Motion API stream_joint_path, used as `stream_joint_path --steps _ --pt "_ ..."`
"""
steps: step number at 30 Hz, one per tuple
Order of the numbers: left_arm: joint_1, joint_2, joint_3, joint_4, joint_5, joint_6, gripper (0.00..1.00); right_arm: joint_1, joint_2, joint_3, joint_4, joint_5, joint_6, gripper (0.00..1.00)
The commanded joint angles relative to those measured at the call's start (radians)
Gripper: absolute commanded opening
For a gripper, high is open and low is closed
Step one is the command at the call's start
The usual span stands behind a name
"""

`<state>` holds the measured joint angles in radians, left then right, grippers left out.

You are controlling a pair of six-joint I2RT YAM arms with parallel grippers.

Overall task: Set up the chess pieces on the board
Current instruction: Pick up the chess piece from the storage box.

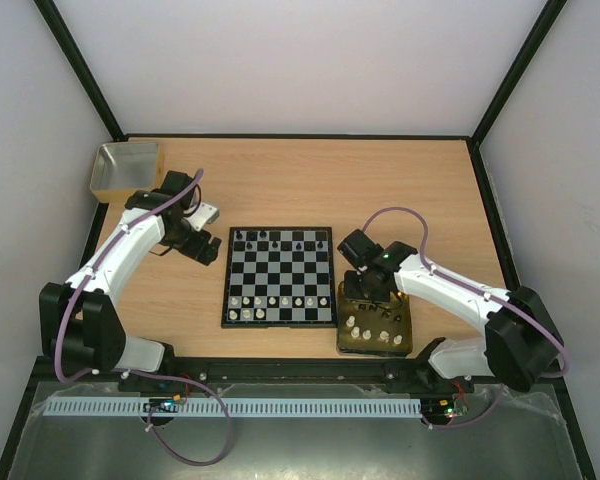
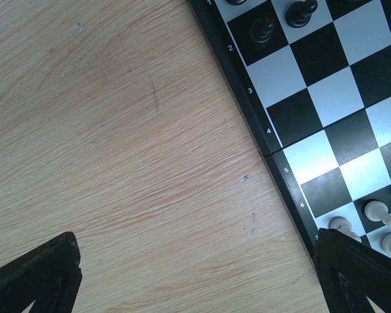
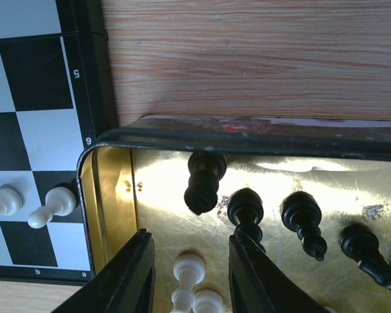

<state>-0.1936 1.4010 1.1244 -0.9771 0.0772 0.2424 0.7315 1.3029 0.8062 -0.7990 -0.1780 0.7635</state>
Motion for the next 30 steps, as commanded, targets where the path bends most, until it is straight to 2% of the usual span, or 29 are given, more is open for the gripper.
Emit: stream_joint_path --steps 1,8,19,30 --pt "-0.006 -0.019 -0.017 0.0 -0.018 -0.012 0.97 -0.031 0.017 -0.014 0.029 0.032 -0.035 0.3" --pt "-0.007 -0.018 -0.017 -0.002 -0.023 -0.014 0.97 -0.081 0.041 -0.016 0.051 0.017 -0.076 0.28" --pt "-0.006 -0.013 -0.023 0.004 -0.03 -0.017 0.97 -0.083 0.099 -0.024 0.1 -0.054 -0.093 0.27" --pt "-0.006 -0.014 -0.022 0.008 -0.036 -0.02 0.97 -0.083 0.108 -0.011 0.072 -0.03 -0.108 0.11"
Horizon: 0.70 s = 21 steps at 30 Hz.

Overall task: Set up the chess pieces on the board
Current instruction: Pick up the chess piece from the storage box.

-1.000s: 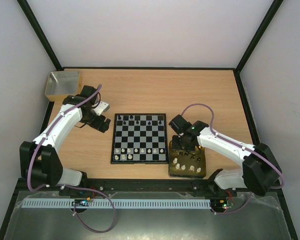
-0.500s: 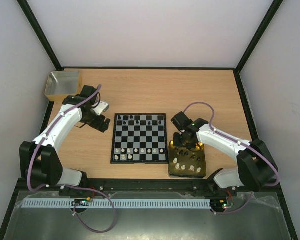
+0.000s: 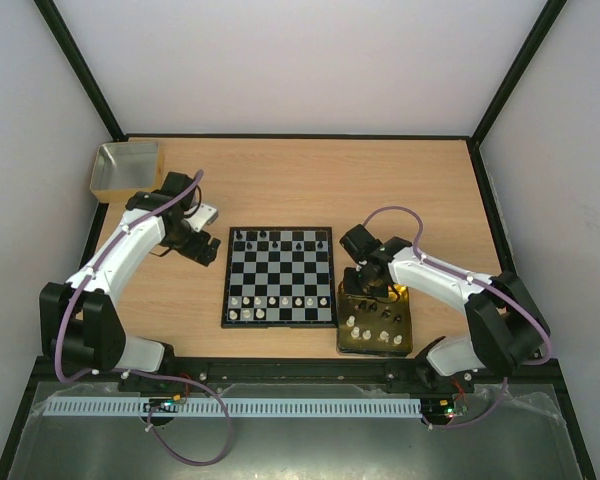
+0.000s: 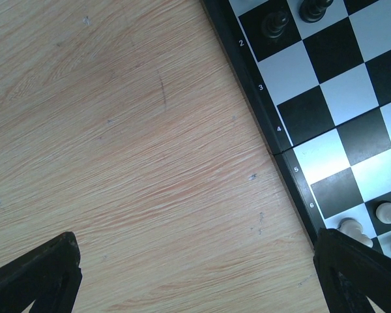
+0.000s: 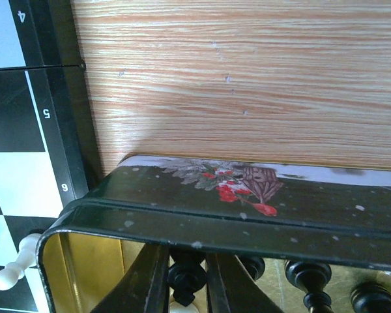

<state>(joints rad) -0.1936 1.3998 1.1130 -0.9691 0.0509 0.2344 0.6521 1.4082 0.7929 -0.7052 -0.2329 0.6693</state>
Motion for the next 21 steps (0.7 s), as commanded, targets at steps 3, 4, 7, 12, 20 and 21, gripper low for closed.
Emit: stream_joint_path --steps 3,4,7,12,20,21 --pt "-0.006 -0.014 -0.012 -0.001 -0.009 -0.012 0.97 -0.003 -0.003 0.024 -0.053 0.038 -0.017 0.1" --pt "-0.006 -0.015 -0.012 0.0 -0.009 -0.012 0.97 -0.003 -0.008 0.032 -0.065 0.045 -0.02 0.09" --pt "-0.006 -0.017 -0.013 0.003 -0.008 -0.012 0.97 -0.003 -0.019 0.064 -0.121 0.071 -0.031 0.07" --pt "-0.006 -0.019 -0.015 0.004 -0.008 -0.013 0.97 0.009 -0.032 0.161 -0.241 0.119 -0.049 0.04" --pt "-0.006 -0.025 -0.017 0.015 -0.008 -0.018 0.97 0.059 0.066 0.455 -0.359 0.16 -0.075 0.02" --pt "-0.006 -0.025 -0.017 0.016 -0.008 -0.019 0.97 0.062 0.094 0.491 -0.358 0.157 -0.079 0.02"
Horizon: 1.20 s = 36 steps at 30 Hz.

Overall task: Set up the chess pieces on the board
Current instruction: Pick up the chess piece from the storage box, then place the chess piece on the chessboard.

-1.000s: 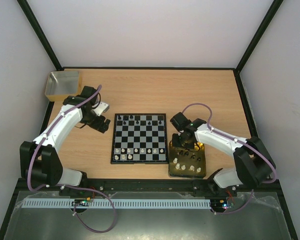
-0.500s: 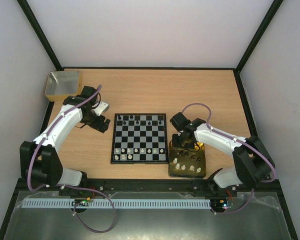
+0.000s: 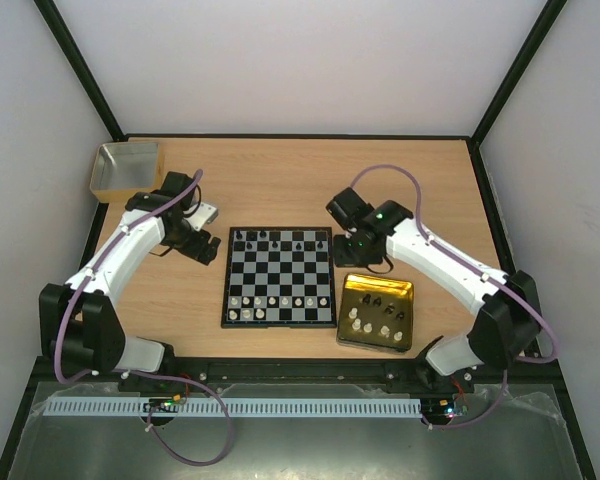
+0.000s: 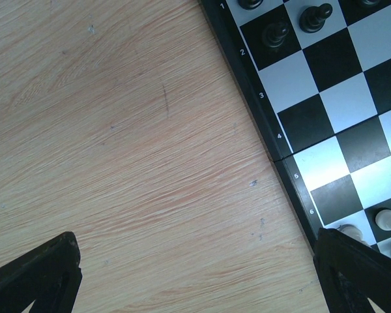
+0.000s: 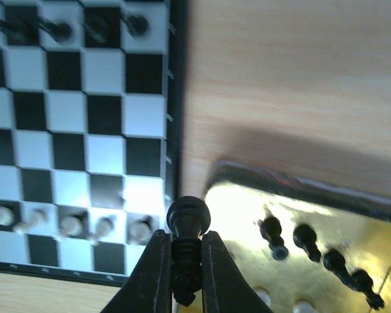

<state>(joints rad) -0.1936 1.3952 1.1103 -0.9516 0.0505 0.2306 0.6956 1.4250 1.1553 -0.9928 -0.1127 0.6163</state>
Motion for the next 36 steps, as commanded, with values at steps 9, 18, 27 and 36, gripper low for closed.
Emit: stream_joint_path --steps 9,18,27,36 --pt "-0.006 -0.027 -0.023 0.012 -0.023 -0.021 0.97 0.068 0.37 0.437 -0.069 0.01 -0.069 0.02" --pt "-0.006 -0.03 -0.04 0.039 -0.05 -0.034 0.97 0.091 0.687 0.836 -0.111 -0.002 -0.084 0.02" --pt "-0.006 -0.036 -0.048 0.054 -0.058 -0.038 0.97 0.091 0.861 1.003 -0.149 -0.027 -0.094 0.02" --pt "-0.007 -0.038 -0.054 0.062 -0.058 -0.042 0.97 0.089 0.934 1.075 -0.136 -0.007 -0.075 0.02"
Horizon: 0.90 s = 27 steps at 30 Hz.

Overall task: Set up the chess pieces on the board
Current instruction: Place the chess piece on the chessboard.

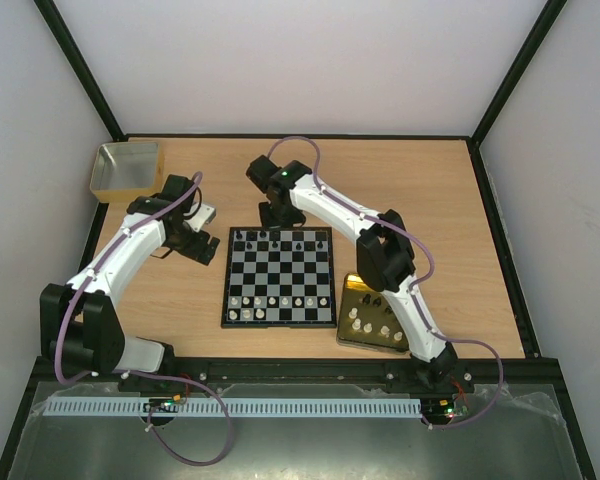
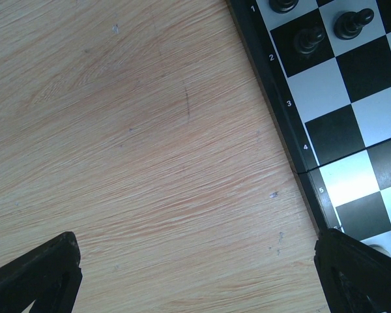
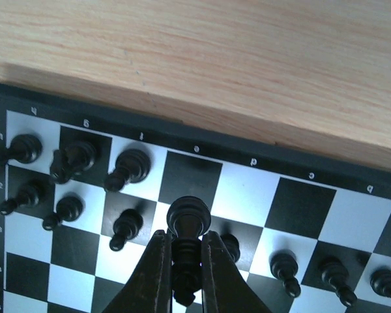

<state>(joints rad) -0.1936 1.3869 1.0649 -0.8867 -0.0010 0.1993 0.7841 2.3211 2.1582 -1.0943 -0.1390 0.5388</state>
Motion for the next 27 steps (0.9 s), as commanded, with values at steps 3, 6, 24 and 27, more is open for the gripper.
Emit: stream_joint_path --steps 3,6,24,27 --pt "-0.007 -0.03 -0.007 -0.003 -0.006 -0.01 0.98 0.001 0.056 0.078 -0.031 0.018 0.003 0.02" --pt "-0.01 -0.028 -0.006 -0.003 -0.007 -0.011 0.97 0.0 0.076 0.078 -0.027 0.019 0.003 0.02" --pt "-0.019 -0.013 -0.005 -0.003 -0.007 -0.012 0.98 -0.019 0.107 0.075 -0.017 0.004 -0.006 0.09" --pt "-0.021 -0.009 -0.007 0.0 -0.005 -0.011 0.97 -0.019 0.103 0.074 -0.017 -0.004 -0.007 0.17"
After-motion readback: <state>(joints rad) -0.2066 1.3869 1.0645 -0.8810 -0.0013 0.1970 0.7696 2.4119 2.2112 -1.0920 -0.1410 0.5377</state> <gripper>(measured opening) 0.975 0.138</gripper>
